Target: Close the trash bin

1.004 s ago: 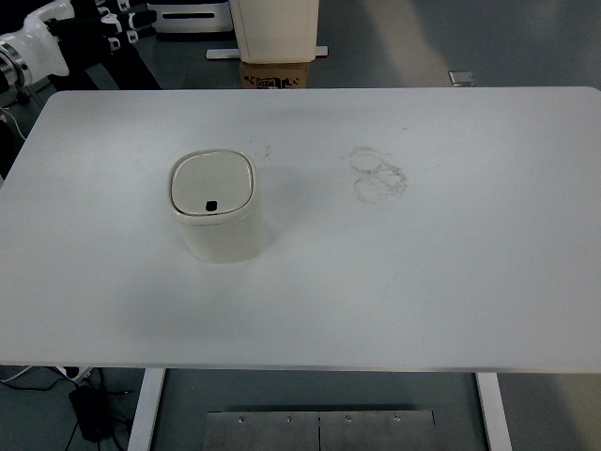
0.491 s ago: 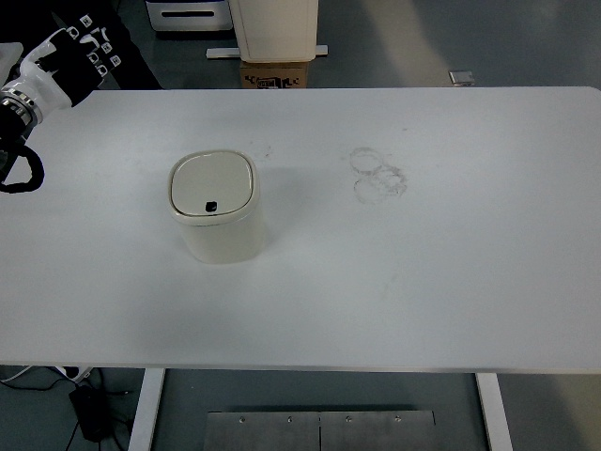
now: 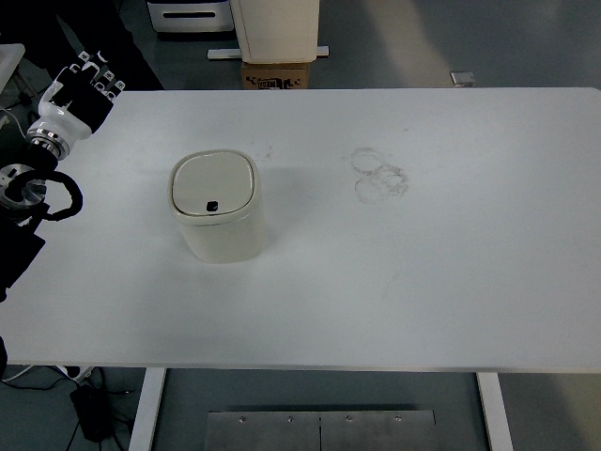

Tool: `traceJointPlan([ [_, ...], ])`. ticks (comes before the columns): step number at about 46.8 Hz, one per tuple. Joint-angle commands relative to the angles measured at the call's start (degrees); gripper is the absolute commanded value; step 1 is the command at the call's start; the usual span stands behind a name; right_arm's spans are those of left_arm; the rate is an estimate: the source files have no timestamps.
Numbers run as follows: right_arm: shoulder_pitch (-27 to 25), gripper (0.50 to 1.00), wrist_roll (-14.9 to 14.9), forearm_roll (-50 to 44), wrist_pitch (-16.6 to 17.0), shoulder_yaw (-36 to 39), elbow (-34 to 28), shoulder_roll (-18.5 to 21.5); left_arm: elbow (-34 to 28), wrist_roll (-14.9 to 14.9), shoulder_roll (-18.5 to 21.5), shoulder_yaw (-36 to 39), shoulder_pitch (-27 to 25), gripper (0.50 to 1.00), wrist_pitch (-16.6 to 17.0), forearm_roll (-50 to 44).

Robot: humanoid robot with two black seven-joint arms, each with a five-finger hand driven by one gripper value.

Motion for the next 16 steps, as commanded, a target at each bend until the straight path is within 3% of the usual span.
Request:
traceJointPlan([
  [1,0.0,0.991,0.0,0.0,0.1,0.0,0.0,0.0,0.8,0.0,-0.8,-0.4,0.7,1.0,-0.6,-2.0],
  [16,0.0,0.991,0.1,0.0,0.0,-0.1,0.0,0.0,1.6,-1.8,-4.5,-0.6,3.0,1.0,-0.5,-4.5],
])
